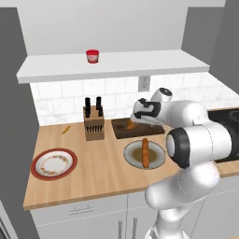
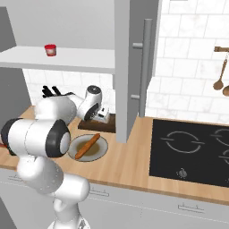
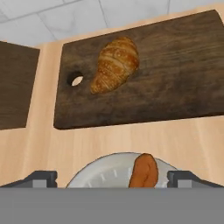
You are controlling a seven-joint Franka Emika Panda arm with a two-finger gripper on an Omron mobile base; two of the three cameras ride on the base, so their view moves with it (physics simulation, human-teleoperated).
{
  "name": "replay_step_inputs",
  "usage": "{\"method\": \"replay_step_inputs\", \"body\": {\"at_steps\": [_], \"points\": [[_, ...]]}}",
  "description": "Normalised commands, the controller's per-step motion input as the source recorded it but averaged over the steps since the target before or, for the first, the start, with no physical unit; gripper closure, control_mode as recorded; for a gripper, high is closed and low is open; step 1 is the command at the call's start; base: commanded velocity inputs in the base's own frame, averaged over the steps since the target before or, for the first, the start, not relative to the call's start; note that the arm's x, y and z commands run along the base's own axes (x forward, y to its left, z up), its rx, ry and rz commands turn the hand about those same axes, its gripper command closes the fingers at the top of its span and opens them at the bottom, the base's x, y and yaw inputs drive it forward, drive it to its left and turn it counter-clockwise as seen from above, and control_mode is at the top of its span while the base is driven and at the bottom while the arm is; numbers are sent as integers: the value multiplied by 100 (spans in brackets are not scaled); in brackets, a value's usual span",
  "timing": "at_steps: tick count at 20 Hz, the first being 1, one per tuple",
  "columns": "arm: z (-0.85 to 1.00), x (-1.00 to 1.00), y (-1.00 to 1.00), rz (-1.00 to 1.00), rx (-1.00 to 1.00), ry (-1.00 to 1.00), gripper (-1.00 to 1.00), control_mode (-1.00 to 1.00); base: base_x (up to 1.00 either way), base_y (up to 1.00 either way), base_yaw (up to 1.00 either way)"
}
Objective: From the different types of pastries on the counter, select a croissant and place it on the cutting board. Then retrieve a jar of jam from the cabinet and place it alongside the croissant on the cutting board.
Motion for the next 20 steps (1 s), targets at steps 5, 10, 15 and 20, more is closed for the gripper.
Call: {"method": "replay_step_inputs", "body": {"at_steps": [5, 10, 15, 20], "points": [[63, -100, 0, 0, 0, -19, -100, -100, 0, 0, 0], [100, -100, 0, 0, -2, -6, -100, -100, 0, 0, 0], [100, -100, 3, 0, -7, 9, -100, -100, 0, 0, 0], [100, -50, 23, 0, -18, 12, -100, -100, 0, 0, 0]]}}
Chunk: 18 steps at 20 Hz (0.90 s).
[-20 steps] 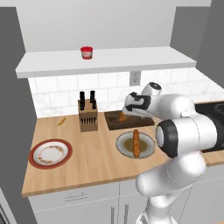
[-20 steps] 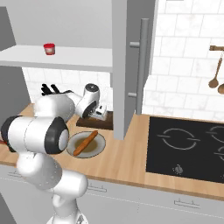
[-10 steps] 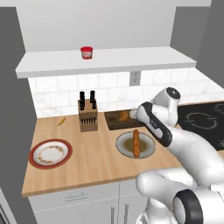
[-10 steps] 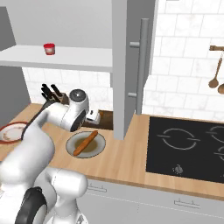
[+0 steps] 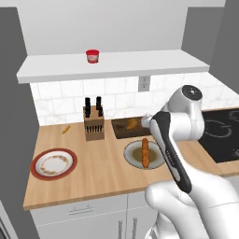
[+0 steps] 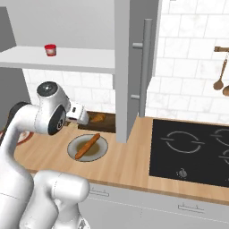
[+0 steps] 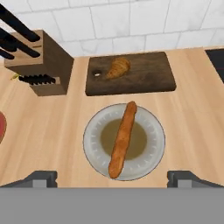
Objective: From the different types of pastries on the counter, select a croissant and place it on the cutting board. Then retrieve a jar of jam from the cabinet and place it alongside the croissant on the cutting board.
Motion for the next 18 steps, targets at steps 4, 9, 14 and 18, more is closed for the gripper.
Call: {"method": "replay_step_inputs", "body": {"at_steps": [4, 9, 14, 18], "points": [[100, 0, 19, 4, -20, -11, -100, -100, 0, 0, 0], [100, 0, 22, 5, -16, -18, -100, -100, 0, 0, 0], [98, -8, 35, 0, -15, -17, -100, -100, 0, 0, 0], [19, -77, 0, 8, 8, -28, -100, -100, 0, 0, 0]]}}
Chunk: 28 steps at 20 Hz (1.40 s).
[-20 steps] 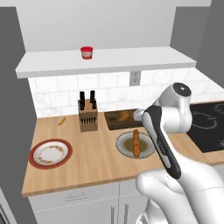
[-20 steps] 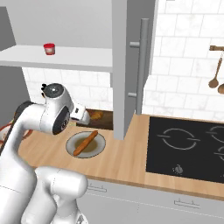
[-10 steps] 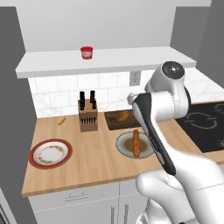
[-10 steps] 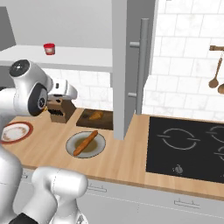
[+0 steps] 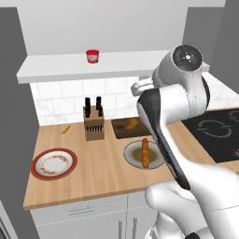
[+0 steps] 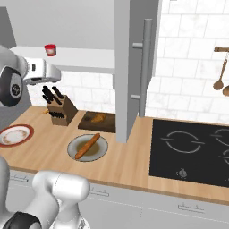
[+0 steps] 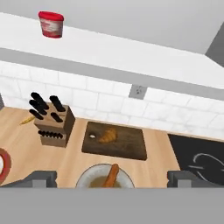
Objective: From the different types of pastries on the counter, select a croissant and place it on the cutting board. Then retrieve a jar of jam from the cabinet and place it alongside the croissant on the cutting board.
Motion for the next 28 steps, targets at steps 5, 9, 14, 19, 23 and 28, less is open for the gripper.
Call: {"method": "replay_step_inputs", "body": {"at_steps": [5, 9, 14, 19, 23, 28], "points": [[98, -36, 7, 5, 4, -69, -100, -100, 0, 0, 0], [29, 7, 3, 0, 2, -15, -100, -100, 0, 0, 0], [19, 98, 35, -9, 8, 8, -100, -100, 0, 0, 0], [16, 57, 28, -4, 3, 7, -100, -100, 0, 0, 0], [0, 19, 23, -3, 17, 2, -100, -100, 0, 0, 0], [0, 42, 61, -2, 11, 3, -100, -100, 0, 0, 0]]}}
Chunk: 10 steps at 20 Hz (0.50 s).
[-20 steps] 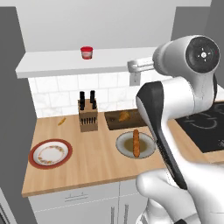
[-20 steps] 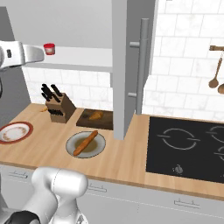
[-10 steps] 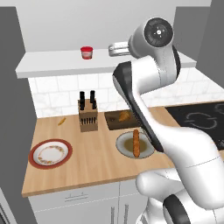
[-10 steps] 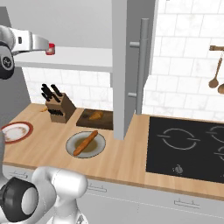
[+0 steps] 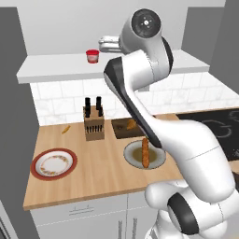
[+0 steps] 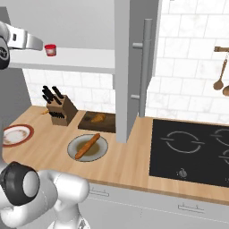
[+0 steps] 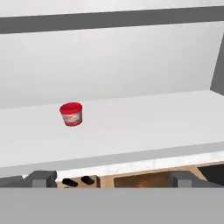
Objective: From the different types of pastries on the counter, select a croissant and place it on the cutting board. Then retrieve a jar of jam from the cabinet and place it alongside the croissant on the cutting board.
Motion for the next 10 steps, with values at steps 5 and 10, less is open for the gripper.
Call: {"method": "replay_step_inputs", "body": {"at_steps": [5, 10], "points": [[-5, 4, 4, 0, 0, 0, -100, -100, 0, 0, 0], [-31, 66, 18, 4, 0, 7, -100, -100, 0, 0, 0]]}}
